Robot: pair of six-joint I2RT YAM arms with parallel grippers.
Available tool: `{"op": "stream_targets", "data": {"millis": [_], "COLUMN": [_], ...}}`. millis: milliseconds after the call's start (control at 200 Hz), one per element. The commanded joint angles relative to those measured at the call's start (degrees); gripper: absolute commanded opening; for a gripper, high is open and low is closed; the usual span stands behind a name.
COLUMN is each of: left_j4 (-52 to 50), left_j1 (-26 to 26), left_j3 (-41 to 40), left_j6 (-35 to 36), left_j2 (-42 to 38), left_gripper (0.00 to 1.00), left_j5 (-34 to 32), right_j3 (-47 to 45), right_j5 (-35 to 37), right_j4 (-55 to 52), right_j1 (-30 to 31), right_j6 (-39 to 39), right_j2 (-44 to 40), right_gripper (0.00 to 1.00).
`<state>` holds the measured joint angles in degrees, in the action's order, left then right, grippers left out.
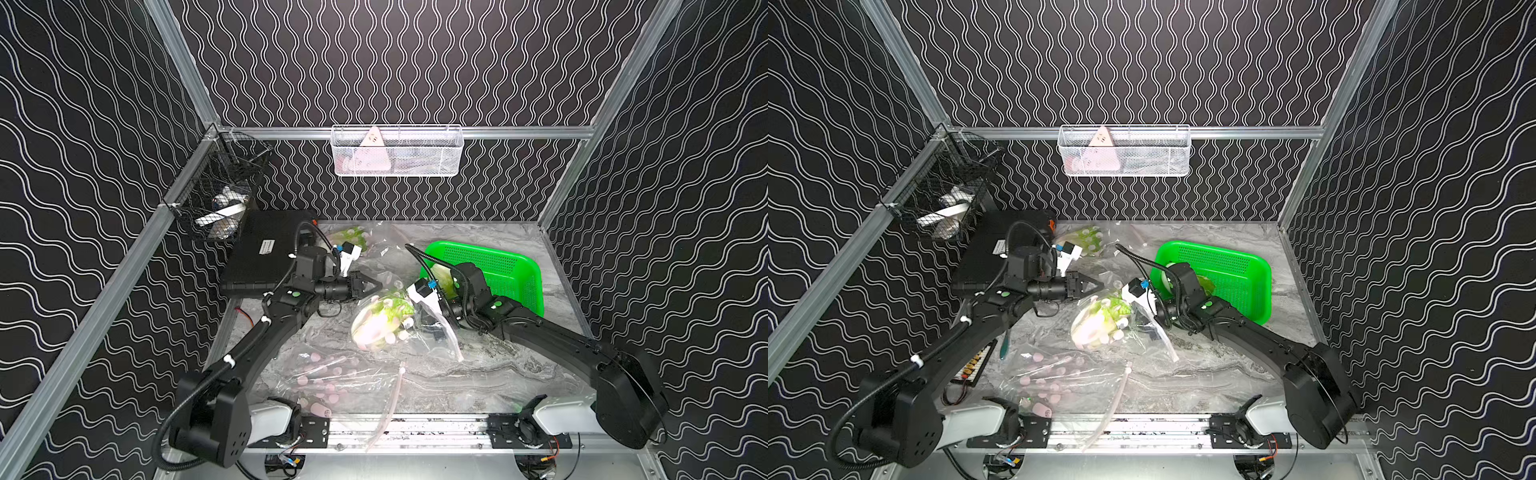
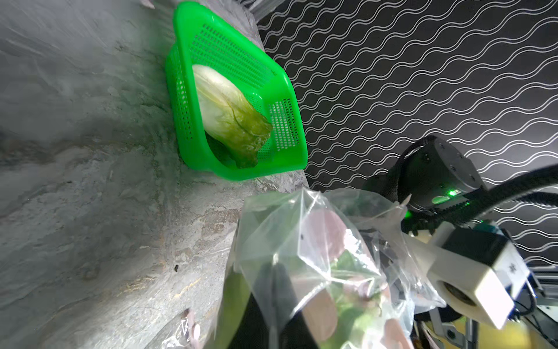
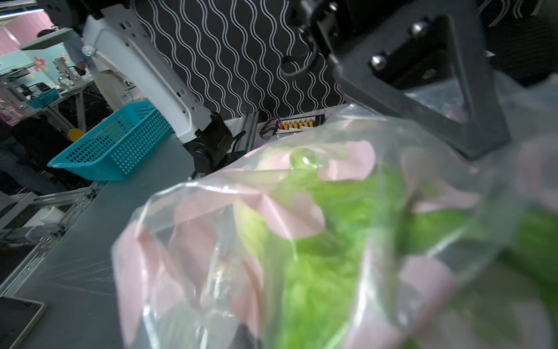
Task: Open the zip-top bag and take out the chinese cabbages
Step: Pick up the Chinese cabbage from the zipper food storage bag.
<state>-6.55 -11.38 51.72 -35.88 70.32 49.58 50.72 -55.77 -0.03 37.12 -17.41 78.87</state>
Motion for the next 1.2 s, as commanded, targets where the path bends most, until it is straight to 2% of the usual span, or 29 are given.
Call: {"op": "stream_targets", "data": {"millis": [0, 145, 290, 545, 565, 726, 811, 916, 1086, 1196], "left_j4": [-4.6, -6.7, -13.4, -19.0, -19.2, -18.9, -19.6, -21.7, -23.9, -23.7], "left_j1": [2.3, 8.7, 10.1, 12.1, 13.7, 16.3, 16.6, 16.9, 17.7, 18.3], "left_j3": [-0.6, -3.3, -2.2, -3.0, -3.1, -3.9, -4.1, -4.0, -4.5, -4.4], "left_j6": [2.3, -1.5, 0.7, 0.0, -0.4, -2.3, -2.1, 0.1, 3.3, 3.9], "left_j2": [-4.6, -11.0, -13.9, -17.5, -17.6, -17.6, -17.0, -16.3, -17.0, -17.3], "left_gripper": [0.00, 0.00, 0.00, 0.00, 0.00, 0.00, 0.00, 0.00, 0.00, 0.00], "left_j5": [-8.0, -13.3, -19.9, -30.6, -31.3, -31.4, -32.0, -34.6, -40.8, -42.6], "right_j3": [-0.5, -3.7, -6.7, -3.2, -2.8, -3.2, -4.2, -5.3, -3.8, -3.1], "right_j5": [5.4, 6.6, 8.6, 7.2, 6.8, 6.5, 9.1, 16.3, 28.9, 36.0], "right_j4": [3.4, 9.6, 14.4, 5.5, 4.4, 3.4, 5.2, 8.0, 3.9, 1.4], "right_j1": [0.0, 0.0, 0.0, 0.0, 0.0, 0.0, 0.0, -0.1, -0.2, -0.4], "right_j6": [4.4, 7.3, 9.1, 7.8, 7.3, 7.6, 9.0, 12.3, 13.7, 14.4], "right_j2": [-0.6, -2.5, -4.5, -2.4, -2.1, -1.6, -2.6, -4.3, -7.0, -8.6], "right_gripper": [0.00, 0.00, 0.00, 0.00, 0.00, 0.00, 0.00, 0.00, 0.00, 0.00]}}
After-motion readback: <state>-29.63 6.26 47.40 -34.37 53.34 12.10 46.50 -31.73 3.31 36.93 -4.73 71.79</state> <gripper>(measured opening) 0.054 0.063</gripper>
